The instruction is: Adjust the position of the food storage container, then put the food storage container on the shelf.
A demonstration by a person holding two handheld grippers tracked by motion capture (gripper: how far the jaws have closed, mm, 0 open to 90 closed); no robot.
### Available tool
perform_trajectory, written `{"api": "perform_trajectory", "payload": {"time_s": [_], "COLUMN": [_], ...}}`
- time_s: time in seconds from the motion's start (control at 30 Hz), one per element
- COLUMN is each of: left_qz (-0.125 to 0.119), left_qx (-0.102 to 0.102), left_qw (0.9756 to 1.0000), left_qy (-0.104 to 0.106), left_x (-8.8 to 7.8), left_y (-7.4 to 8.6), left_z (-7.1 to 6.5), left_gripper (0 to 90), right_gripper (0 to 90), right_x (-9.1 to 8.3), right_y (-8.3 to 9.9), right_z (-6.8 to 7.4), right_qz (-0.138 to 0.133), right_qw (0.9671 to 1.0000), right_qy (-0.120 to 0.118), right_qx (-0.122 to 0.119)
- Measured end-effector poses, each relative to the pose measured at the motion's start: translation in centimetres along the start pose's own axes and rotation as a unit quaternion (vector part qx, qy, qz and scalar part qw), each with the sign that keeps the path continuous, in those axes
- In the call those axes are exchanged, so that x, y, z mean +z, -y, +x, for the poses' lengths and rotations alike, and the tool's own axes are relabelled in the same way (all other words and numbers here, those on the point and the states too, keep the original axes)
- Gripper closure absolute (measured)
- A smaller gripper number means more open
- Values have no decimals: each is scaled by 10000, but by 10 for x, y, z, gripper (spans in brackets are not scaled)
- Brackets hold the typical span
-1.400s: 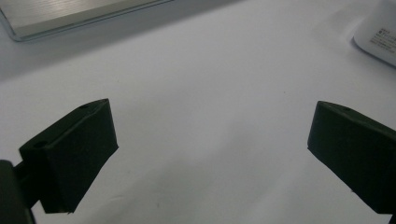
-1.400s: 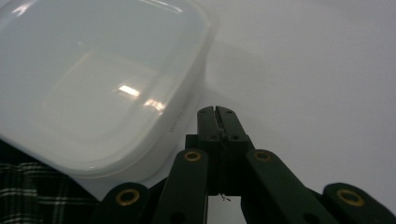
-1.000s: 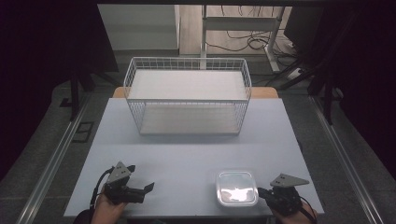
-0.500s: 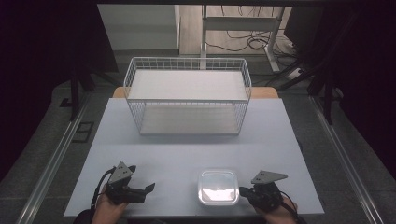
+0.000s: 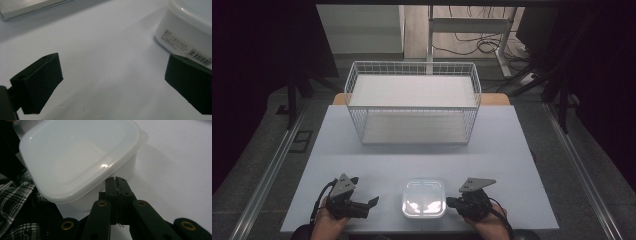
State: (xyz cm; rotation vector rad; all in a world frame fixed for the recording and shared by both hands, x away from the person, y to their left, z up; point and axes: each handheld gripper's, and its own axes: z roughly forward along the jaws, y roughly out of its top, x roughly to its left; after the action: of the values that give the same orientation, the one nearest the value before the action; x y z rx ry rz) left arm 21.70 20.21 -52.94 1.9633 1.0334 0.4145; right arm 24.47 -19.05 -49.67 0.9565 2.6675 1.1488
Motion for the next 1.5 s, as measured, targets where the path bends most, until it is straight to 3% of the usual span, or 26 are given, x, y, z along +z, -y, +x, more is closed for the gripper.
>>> {"api": "perform_trajectory", "payload": {"time_s": [0.2,0.33,0.47,0.67,0.7,0.73,0.8,0.93,1.27,1.43,1.5], "left_qz": [59,131,79,140,150,161,171,175,135,25,-16], "left_qx": [-64,-32,65,176,189,202,229,185,114,78,55], "left_qw": [9999,9999,9998,9995,9994,9994,9994,9994,9993,9987,9973], "left_qy": [53,87,167,226,234,231,213,225,338,513,727], "left_x": [0,1,1,3,3,4,4,5,5,2,2], "left_y": [-1,-1,-3,-4,-4,-4,-4,-4,-6,-10,-13], "left_z": [-1,-4,-9,-14,-14,-15,-14,-14,-17,-20,-24], "left_gripper": [11,23,28,24,23,23,21,20,24,18,15], "right_gripper": [879,794,628,263,263,187,76,45,30,30,30], "right_x": [9,0,-7,-3,-3,-2,3,5,1,-1,-3], "right_y": [-10,-10,-4,6,6,7,11,12,10,7,1], "right_z": [6,-1,-7,-13,-13,-14,-13,-14,-16,-15,-11], "right_qz": [-11,-171,-311,-474,-474,-469,-425,-386,-596,-688,-731], "right_qw": [9997,9997,9984,9970,9970,9969,9967,9973,9961,9964,9957], "right_qy": [-195,5,344,323,323,331,482,455,481,350,375], "right_qx": [-130,-149,-319,-518,-518,-532,-488,-434,-431,-352,-438]}}
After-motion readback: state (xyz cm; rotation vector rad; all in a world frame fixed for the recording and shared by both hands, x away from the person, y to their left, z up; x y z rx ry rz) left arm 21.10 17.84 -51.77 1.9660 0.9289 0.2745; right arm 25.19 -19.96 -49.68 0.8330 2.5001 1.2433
